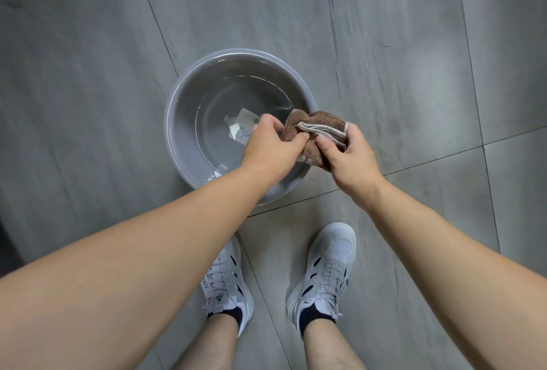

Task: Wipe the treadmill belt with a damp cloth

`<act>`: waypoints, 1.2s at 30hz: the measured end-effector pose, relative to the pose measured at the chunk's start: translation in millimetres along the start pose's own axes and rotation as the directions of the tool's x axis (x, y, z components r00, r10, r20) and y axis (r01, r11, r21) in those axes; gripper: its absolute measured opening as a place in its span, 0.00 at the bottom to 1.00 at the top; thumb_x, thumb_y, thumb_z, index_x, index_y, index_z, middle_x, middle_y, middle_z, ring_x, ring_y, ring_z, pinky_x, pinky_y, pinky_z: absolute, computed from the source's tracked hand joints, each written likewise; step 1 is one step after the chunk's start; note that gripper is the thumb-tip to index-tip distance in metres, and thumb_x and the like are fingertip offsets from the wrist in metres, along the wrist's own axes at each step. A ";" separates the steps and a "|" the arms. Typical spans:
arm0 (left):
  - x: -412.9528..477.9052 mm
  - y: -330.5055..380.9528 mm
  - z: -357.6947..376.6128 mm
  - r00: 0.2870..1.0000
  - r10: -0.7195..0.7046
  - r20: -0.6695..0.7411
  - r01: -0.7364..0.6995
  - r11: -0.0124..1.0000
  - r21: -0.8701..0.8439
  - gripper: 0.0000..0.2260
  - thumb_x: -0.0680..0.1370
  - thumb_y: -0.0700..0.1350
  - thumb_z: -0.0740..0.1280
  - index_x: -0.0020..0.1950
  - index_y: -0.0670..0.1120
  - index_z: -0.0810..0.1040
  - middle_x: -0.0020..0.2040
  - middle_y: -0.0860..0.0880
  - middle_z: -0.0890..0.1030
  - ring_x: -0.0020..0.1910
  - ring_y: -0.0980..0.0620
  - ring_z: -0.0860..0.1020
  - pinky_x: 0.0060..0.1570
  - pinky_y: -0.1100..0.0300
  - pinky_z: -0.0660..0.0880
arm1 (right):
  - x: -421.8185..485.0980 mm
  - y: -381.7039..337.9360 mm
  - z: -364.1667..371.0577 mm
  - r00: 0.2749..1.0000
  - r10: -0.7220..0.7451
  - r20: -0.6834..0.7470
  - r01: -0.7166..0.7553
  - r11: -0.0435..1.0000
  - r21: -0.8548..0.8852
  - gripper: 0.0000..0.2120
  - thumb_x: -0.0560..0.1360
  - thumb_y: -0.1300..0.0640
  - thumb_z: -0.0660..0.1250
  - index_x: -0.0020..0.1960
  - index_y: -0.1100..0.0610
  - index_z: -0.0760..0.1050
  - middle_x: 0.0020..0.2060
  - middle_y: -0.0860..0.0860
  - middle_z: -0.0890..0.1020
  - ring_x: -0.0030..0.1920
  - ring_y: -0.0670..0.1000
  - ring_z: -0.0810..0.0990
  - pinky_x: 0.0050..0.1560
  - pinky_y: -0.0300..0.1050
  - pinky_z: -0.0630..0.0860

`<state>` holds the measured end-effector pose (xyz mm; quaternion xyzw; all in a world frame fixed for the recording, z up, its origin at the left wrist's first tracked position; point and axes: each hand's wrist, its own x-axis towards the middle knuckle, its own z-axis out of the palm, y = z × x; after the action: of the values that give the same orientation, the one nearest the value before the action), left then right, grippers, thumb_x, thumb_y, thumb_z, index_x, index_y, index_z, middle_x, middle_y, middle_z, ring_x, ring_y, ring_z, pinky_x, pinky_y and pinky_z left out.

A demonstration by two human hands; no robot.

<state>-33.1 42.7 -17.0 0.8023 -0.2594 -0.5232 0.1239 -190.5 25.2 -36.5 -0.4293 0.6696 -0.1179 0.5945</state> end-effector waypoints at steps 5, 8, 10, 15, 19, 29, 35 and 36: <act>-10.8 7.2 4.5 0.951 0.271 -0.145 -0.245 0.954 0.174 0.12 0.74 0.48 0.74 0.46 0.51 0.70 0.48 0.51 0.75 0.47 0.49 0.74 0.43 0.55 0.68 | -12.2 -5.7 1.8 0.945 -0.131 -0.300 0.014 0.932 -0.363 0.28 0.69 0.42 0.76 0.59 0.54 0.68 0.55 0.49 0.70 0.55 0.53 0.75 0.55 0.49 0.73; -10.5 8.1 6.8 0.953 0.270 -0.139 -0.247 0.956 0.159 0.06 0.76 0.47 0.73 0.48 0.52 0.76 0.49 0.51 0.77 0.48 0.49 0.77 0.46 0.56 0.72 | -20.3 -14.8 1.1 0.905 -0.316 -0.285 0.127 0.839 -0.530 0.17 0.71 0.48 0.74 0.51 0.54 0.70 0.51 0.49 0.67 0.51 0.56 0.74 0.48 0.47 0.70; -10.2 4.2 8.4 0.966 0.230 -0.117 -0.215 0.968 0.127 0.08 0.76 0.46 0.73 0.54 0.52 0.80 0.53 0.51 0.76 0.50 0.49 0.78 0.51 0.56 0.75 | -20.7 -14.9 3.4 0.932 -0.292 -0.217 0.137 0.835 -0.534 0.10 0.75 0.51 0.71 0.49 0.54 0.73 0.48 0.50 0.70 0.46 0.54 0.76 0.46 0.47 0.71; -14.7 -11.7 14.1 0.972 0.235 -0.020 -0.235 0.972 -0.009 0.21 0.74 0.44 0.72 0.67 0.52 0.76 0.61 0.51 0.77 0.60 0.50 0.78 0.63 0.52 0.76 | -19.9 -8.5 11.5 0.950 -0.241 -0.200 0.125 0.877 -0.463 0.08 0.78 0.54 0.66 0.55 0.55 0.76 0.50 0.51 0.78 0.47 0.54 0.79 0.48 0.44 0.71; -13.7 -12.9 21.7 0.962 0.272 0.011 -0.272 0.962 -0.024 0.27 0.72 0.48 0.71 0.72 0.55 0.74 0.65 0.52 0.80 0.63 0.52 0.79 0.64 0.50 0.76 | -19.3 -7.7 14.5 0.969 -0.140 -0.204 0.049 0.916 -0.399 0.12 0.80 0.55 0.61 0.60 0.53 0.78 0.51 0.50 0.84 0.51 0.52 0.81 0.53 0.47 0.75; -8.5 -5.8 12.4 0.984 0.174 0.048 -0.154 0.945 -0.287 0.18 0.77 0.34 0.70 0.66 0.48 0.77 0.58 0.48 0.81 0.51 0.59 0.80 0.44 0.74 0.74 | -10.0 -19.2 5.2 0.988 -0.002 -0.152 -0.044 0.952 -0.302 0.11 0.77 0.57 0.62 0.56 0.52 0.80 0.48 0.48 0.84 0.51 0.50 0.81 0.54 0.45 0.76; -6.8 -8.9 0.8 0.971 0.231 -0.055 -0.236 0.966 -0.103 0.16 0.75 0.43 0.74 0.57 0.54 0.71 0.58 0.48 0.76 0.53 0.54 0.78 0.50 0.71 0.69 | -15.1 -20.7 -5.8 0.976 -0.031 -0.215 -0.047 0.935 -0.352 0.07 0.75 0.53 0.64 0.52 0.52 0.76 0.51 0.50 0.79 0.45 0.47 0.79 0.52 0.46 0.76; -7.1 -9.8 -0.1 0.969 0.239 -0.056 -0.243 0.966 -0.085 0.16 0.75 0.43 0.74 0.57 0.53 0.71 0.58 0.47 0.76 0.54 0.52 0.78 0.51 0.69 0.70 | -16.1 -20.6 -5.8 0.974 -0.043 -0.221 -0.039 0.935 -0.353 0.07 0.75 0.53 0.64 0.52 0.52 0.75 0.52 0.50 0.78 0.45 0.47 0.78 0.51 0.45 0.75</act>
<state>-32.4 54.7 -16.0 0.7699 -0.3279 -0.4972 0.2292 -187.9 22.2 -10.0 -0.5142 0.7423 -0.0434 0.4275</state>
